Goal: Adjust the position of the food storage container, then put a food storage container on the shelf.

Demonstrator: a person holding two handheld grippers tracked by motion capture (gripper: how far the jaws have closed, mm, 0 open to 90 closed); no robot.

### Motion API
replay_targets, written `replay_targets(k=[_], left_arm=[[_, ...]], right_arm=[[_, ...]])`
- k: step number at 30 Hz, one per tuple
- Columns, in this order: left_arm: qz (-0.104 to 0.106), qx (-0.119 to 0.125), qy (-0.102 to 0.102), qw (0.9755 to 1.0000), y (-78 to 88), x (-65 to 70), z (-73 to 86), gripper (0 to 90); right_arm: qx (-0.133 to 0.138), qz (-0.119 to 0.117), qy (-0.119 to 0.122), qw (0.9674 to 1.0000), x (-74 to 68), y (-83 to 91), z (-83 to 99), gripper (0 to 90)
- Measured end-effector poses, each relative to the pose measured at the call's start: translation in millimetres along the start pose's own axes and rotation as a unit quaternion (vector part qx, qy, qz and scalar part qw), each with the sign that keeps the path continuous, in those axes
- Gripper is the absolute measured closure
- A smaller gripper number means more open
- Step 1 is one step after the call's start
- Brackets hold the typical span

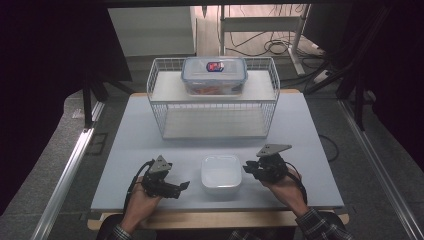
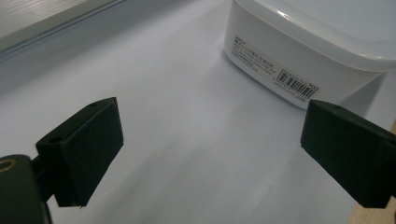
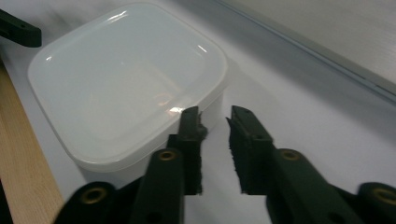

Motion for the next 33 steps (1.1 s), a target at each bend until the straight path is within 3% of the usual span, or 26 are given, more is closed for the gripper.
replay_targets(k=[1, 4, 8, 9, 16, 25, 33], left_arm=[[0.003, -0.001, 0.001, 1.0000, 0.8, -0.3, -0.3, 6.9], [0.005, -0.004, 0.002, 1.0000, 1.5, -0.8, -0.3, 7.3], [0.004, -0.003, 0.002, 1.0000, 3.5, -1.4, -0.8, 7.5], [0.002, -0.003, 0.000, 1.0000, 4.1, -1.7, -1.0, 7.4], [-0.009, -0.003, -0.013, 0.9999, 4.5, -2.1, -0.1, 7.3], [-0.012, -0.010, -0.009, 0.9998, 2.3, -3.6, 2.0, 6.9], [-0.001, -0.006, -0.005, 1.0000, 4.4, -1.0, -3.4, 6.8]], right_arm=[[0.007, 0.005, 0.004, 1.0000, 1.7, 3.3, 0.3, 65.2], [0.009, 0.003, 0.006, 0.9999, 2.7, 5.5, 1.2, 59.9], [0.016, 0.002, 0.008, 0.9998, 4.6, 7.1, 3.1, 44.5], [0.020, 0.006, 0.009, 0.9998, 5.1, 7.4, 3.6, 35.7], [0.021, 0.006, 0.012, 0.9997, 5.9, 7.6, 6.7, 22.1], [0.017, 0.006, 0.014, 0.9997, 9.7, 4.9, 14.0, 5.7], [0.026, 0.010, 0.024, 0.9993, 11.4, 7.2, 11.4, 3.4]])
Point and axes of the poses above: each handheld gripper's, and its own axes: y roughly backward along the jaws, z roughly out of its underside, x roughly to its right, the point moved 4 cm from there along -y, roughly forward along the jaws, and after that the axes turned 6 degrees about -z, right-handed, at the moved point
